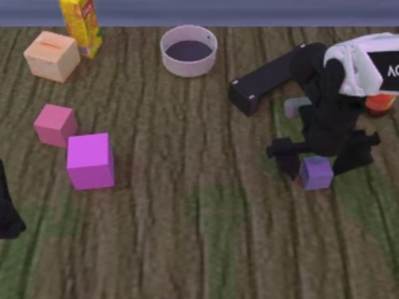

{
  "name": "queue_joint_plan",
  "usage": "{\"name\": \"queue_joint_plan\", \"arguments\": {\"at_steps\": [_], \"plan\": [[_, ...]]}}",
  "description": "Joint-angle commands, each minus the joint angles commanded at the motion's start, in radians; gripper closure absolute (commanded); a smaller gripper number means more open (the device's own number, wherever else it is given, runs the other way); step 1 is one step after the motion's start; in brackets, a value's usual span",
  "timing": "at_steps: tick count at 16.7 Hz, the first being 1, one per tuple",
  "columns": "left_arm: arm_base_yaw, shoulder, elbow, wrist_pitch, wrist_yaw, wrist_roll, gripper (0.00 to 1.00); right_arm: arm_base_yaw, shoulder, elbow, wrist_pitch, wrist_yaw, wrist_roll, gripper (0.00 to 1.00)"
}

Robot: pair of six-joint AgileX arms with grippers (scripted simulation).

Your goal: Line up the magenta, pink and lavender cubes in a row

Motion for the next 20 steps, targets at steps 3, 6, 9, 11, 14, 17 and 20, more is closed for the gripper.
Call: {"name": "queue_joint_plan", "arguments": {"at_steps": [3, 6, 9, 11, 14, 17, 20], "plan": [[0.000, 0.000, 0.000, 0.000, 0.000, 0.000, 0.00, 0.000, 0.000, 0.000, 0.000, 0.000, 0.000, 0.90], [0.000, 0.000, 0.000, 0.000, 0.000, 0.000, 0.00, 0.000, 0.000, 0.000, 0.000, 0.000, 0.000, 1.00], [0.000, 0.000, 0.000, 0.000, 0.000, 0.000, 0.00, 0.000, 0.000, 0.000, 0.000, 0.000, 0.000, 1.00], [0.000, 0.000, 0.000, 0.000, 0.000, 0.000, 0.00, 0.000, 0.000, 0.000, 0.000, 0.000, 0.000, 1.00], [0.000, 0.000, 0.000, 0.000, 0.000, 0.000, 0.00, -0.002, -0.038, 0.015, -0.018, 0.009, -0.004, 1.00], [0.000, 0.000, 0.000, 0.000, 0.000, 0.000, 0.00, 0.000, -0.060, 0.061, -0.086, 0.009, -0.004, 1.00], [0.000, 0.000, 0.000, 0.000, 0.000, 0.000, 0.00, 0.004, -0.098, 0.123, -0.197, 0.009, -0.004, 1.00]]}}
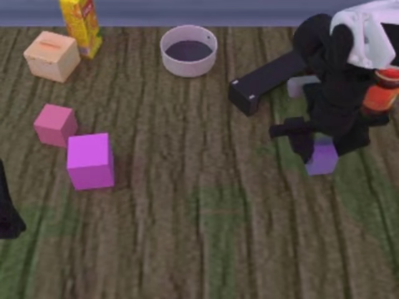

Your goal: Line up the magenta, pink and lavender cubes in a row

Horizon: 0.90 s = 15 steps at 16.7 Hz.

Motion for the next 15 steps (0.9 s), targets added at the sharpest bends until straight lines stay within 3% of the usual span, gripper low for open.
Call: {"name": "queue_joint_plan", "arguments": {"at_steps": [8, 15], "plan": [[0.000, 0.000, 0.000, 0.000, 0.000, 0.000, 0.00, 0.012, -0.037, 0.025, -0.056, -0.001, 0.015, 1.00], [0.000, 0.000, 0.000, 0.000, 0.000, 0.000, 0.00, 0.244, -0.229, -0.187, -0.043, 0.005, 0.343, 1.00]]}}
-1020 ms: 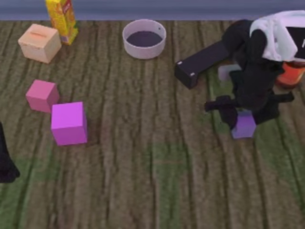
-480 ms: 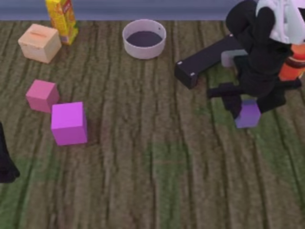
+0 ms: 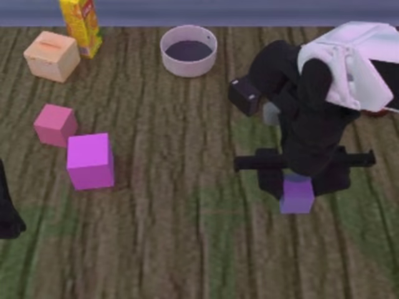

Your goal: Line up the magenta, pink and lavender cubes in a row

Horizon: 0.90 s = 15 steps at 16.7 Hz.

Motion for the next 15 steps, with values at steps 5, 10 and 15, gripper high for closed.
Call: {"name": "queue_joint_plan", "arguments": {"at_steps": [5, 10, 15], "plan": [[0.000, 0.000, 0.000, 0.000, 0.000, 0.000, 0.00, 0.102, -0.093, -0.095, 0.012, 0.003, 0.117, 1.00], [0.000, 0.000, 0.000, 0.000, 0.000, 0.000, 0.00, 0.098, -0.083, -0.103, 0.028, 0.002, 0.117, 1.00], [0.000, 0.000, 0.000, 0.000, 0.000, 0.000, 0.00, 0.102, -0.023, -0.209, 0.200, 0.003, 0.121, 1.00]]}}
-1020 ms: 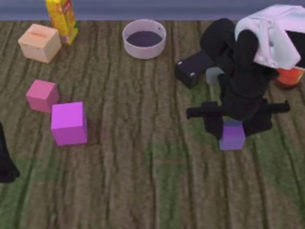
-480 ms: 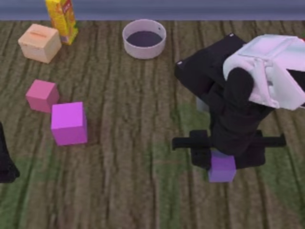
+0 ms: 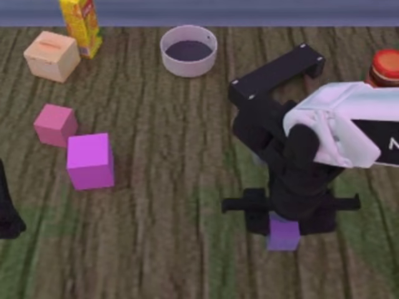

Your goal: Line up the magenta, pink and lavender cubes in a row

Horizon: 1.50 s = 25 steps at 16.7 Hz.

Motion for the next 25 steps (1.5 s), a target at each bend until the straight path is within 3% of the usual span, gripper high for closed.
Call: {"name": "queue_joint_plan", "arguments": {"at_steps": [7, 20, 25], "plan": [[0.000, 0.000, 0.000, 0.000, 0.000, 0.000, 0.00, 0.005, 0.033, -0.052, 0.081, 0.001, 0.002, 1.00], [0.000, 0.000, 0.000, 0.000, 0.000, 0.000, 0.00, 0.005, 0.033, -0.052, 0.081, 0.001, 0.002, 0.02], [0.000, 0.000, 0.000, 0.000, 0.000, 0.000, 0.00, 0.005, 0.033, -0.052, 0.081, 0.001, 0.002, 0.00]]}}
